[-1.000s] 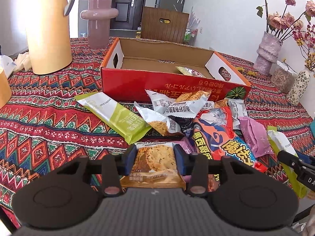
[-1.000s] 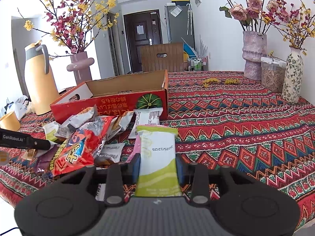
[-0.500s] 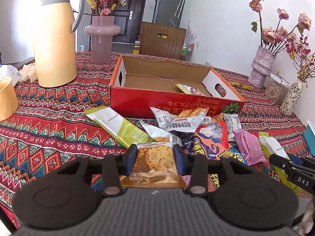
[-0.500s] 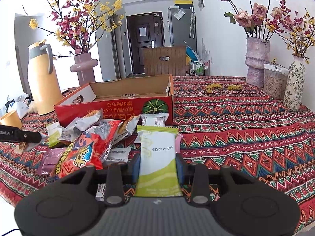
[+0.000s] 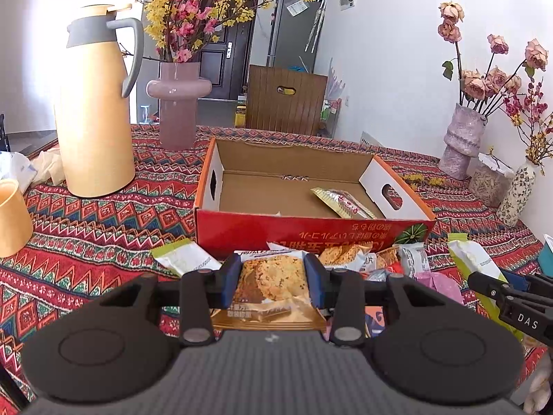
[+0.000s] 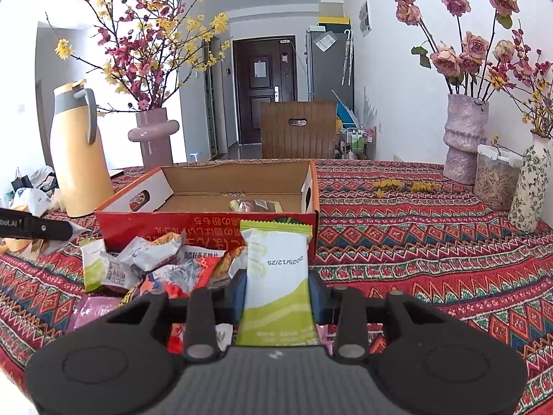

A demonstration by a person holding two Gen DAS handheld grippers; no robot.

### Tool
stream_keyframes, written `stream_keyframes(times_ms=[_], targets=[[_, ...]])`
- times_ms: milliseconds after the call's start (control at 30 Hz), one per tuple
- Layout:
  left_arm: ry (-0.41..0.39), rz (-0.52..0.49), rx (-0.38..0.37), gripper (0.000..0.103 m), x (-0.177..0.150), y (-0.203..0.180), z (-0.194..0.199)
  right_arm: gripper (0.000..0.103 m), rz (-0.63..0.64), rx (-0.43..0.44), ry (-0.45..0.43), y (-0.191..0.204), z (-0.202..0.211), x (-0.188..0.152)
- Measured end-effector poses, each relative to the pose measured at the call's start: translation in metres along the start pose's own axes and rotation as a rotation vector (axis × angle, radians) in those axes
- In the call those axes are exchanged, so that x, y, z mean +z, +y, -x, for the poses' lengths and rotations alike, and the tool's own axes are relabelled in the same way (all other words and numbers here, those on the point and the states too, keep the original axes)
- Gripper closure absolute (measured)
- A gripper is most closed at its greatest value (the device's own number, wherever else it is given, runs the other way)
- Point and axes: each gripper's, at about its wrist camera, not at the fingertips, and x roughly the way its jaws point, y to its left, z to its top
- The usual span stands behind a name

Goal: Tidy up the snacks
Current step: 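Lower both held snacks into the box and open both grippers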

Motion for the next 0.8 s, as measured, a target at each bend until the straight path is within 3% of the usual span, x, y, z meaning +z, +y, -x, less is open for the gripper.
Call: stream_keyframes(times_ms=[433, 800], targets=[[-0.061, -0.033, 0.01, 0.062, 0.046, -0.01, -0.031, 0.068, 0.019, 0.026, -0.057, 0.004, -0.049, 0.056], [-0.066, -0.013, 0.035, 0.062, 0.078, -0.007, -0.081, 0.068, 0.044, 0.03, -0.07, 0.01, -0.107, 0.1]])
